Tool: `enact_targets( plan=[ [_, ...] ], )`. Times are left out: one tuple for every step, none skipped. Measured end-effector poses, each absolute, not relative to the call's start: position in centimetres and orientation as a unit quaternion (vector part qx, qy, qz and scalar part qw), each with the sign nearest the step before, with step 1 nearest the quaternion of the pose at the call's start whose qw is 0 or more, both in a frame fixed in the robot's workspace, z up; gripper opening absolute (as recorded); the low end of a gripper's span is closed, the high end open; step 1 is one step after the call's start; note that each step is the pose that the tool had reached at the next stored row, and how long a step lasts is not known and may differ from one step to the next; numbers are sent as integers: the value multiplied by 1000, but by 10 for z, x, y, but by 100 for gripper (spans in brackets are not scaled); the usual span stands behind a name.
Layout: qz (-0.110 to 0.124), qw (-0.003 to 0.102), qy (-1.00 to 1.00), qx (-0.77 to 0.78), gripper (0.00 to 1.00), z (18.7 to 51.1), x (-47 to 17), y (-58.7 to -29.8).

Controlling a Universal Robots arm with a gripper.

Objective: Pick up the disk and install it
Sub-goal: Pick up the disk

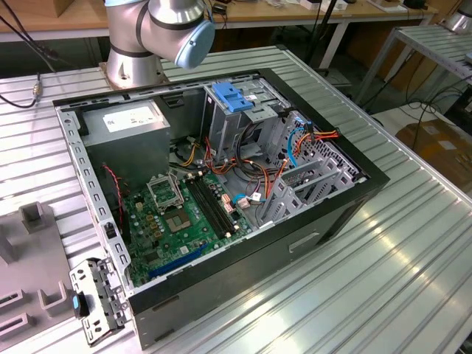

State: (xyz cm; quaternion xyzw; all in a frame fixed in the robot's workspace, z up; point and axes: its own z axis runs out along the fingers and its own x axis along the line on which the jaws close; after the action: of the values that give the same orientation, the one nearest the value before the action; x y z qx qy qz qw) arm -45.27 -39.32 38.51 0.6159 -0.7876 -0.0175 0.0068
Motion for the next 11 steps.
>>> enact_targets(
  plan=[
    [-16,6,-785,619,11,384,-453,-393],
    [-15,5,-784,620,11,384,-453,-392],
    [-14,4,-784,621,11,383,-453,-392],
    [-13,2,-783,622,11,382,-453,-391],
    [-12,2,-782,623,11,381,-453,-391],
    [-11,1,-782,624,11,380,-453,-390],
    [-10,0,-780,625,11,379,-453,-389],
    [-9,0,-779,627,11,378,-453,-388],
    [-8,-1,-777,629,11,377,-453,-386],
    [-7,-1,-775,632,11,375,-453,-384],
    [-7,-2,-772,636,11,374,-453,-383]
  ],
)
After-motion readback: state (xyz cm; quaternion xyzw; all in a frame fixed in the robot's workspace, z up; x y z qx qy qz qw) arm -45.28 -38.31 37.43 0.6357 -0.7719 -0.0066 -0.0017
